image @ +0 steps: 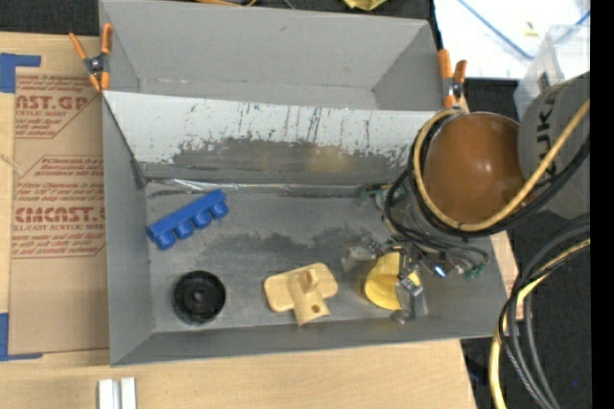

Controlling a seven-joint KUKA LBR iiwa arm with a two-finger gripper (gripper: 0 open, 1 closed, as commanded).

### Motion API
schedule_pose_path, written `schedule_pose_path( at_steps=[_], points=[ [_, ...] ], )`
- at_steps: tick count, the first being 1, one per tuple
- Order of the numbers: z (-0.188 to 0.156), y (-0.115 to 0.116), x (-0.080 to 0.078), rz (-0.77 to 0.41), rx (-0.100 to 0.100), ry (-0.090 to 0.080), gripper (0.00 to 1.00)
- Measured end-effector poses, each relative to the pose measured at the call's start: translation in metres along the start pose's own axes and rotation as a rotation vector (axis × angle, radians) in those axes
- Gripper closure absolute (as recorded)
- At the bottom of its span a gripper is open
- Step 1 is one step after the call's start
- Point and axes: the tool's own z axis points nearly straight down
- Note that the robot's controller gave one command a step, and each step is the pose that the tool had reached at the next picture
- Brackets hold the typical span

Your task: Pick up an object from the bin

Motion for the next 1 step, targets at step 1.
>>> schedule_pose_path(
  at_steps=[1],
  points=[
    [-0.0285,-0.0099,-0.1029,-0.145,0.021,-0.039,0.0]
  ],
)
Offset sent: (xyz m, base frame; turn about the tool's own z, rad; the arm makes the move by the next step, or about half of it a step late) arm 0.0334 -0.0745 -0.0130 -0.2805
